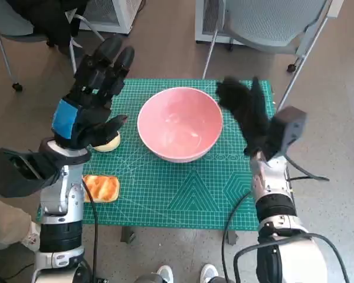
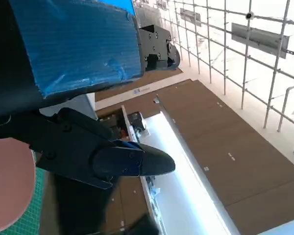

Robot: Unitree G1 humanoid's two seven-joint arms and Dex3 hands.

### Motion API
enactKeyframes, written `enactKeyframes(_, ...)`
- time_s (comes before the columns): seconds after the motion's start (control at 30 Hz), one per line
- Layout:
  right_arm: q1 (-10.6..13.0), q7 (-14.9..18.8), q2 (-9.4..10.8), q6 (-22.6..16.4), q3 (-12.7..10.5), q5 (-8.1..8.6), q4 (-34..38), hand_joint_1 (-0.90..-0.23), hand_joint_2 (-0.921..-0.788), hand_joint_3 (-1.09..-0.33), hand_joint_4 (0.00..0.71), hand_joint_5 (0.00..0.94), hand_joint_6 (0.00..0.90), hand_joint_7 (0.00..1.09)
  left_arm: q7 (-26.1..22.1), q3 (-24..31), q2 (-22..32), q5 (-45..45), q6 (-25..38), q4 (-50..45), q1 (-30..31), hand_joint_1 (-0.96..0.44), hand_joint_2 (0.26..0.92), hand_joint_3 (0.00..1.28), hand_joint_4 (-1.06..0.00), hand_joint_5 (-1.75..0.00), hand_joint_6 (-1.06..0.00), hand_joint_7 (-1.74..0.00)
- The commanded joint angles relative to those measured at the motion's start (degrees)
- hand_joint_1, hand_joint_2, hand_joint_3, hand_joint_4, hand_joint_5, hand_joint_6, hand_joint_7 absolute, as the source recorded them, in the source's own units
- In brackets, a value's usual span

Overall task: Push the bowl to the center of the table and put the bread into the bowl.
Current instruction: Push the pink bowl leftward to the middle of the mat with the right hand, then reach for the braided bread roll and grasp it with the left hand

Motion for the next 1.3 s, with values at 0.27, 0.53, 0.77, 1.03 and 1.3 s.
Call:
enactKeyframes(0.27,5.44,11.28,2.56,-11.88,3.63,5.58,-18.41,-0.680,-0.921,-0.855,0.075,0.001,0.109,0.08,0.51,-0.17,-0.35,0.05,-0.81,0.28,-0.53,-0.66,0.921,0.35,-0.08,0.00,0.00,-0.40)
enactKeyframes(0.53,7.22,14.58,1.74,-12.40,5.36,8.60,-24.92,-0.687,-0.921,-0.855,0.078,0.002,0.112,0.10,0.35,-0.43,-0.65,0.25,-1.78,0.92,-1.09,-0.65,0.921,0.34,-0.09,0.00,0.00,-0.40)
enactKeyframes(0.77,8.13,15.06,1.21,-10.16,5.87,10.31,-27.69,-0.697,-0.921,-0.843,0.077,0.002,0.113,0.11,-0.34,-0.47,-0.61,-0.23,-2.37,1.23,-1.49,-0.66,0.921,0.34,-0.09,0.00,-0.01,-0.40)
enactKeyframes(1.03,8.99,14.04,0.98,-8.87,6.27,10.31,-29.62,-0.699,-0.921,-0.830,0.078,0.002,0.109,0.11,-1.43,-0.40,-0.30,-0.60,-2.92,1.15,-1.44,-0.66,0.921,0.34,-0.09,0.00,-0.01,-0.40)
enactKeyframes(1.3,10.22,13.72,1.11,-7.72,6.79,10.68,-32.10,-0.697,-0.921,-0.825,0.077,0.001,0.105,0.12,-6.37,1.58,12.84,0.93,5.94,-14.99,4.94,-0.69,0.871,0.12,-0.04,0.00,0.00,-0.32)
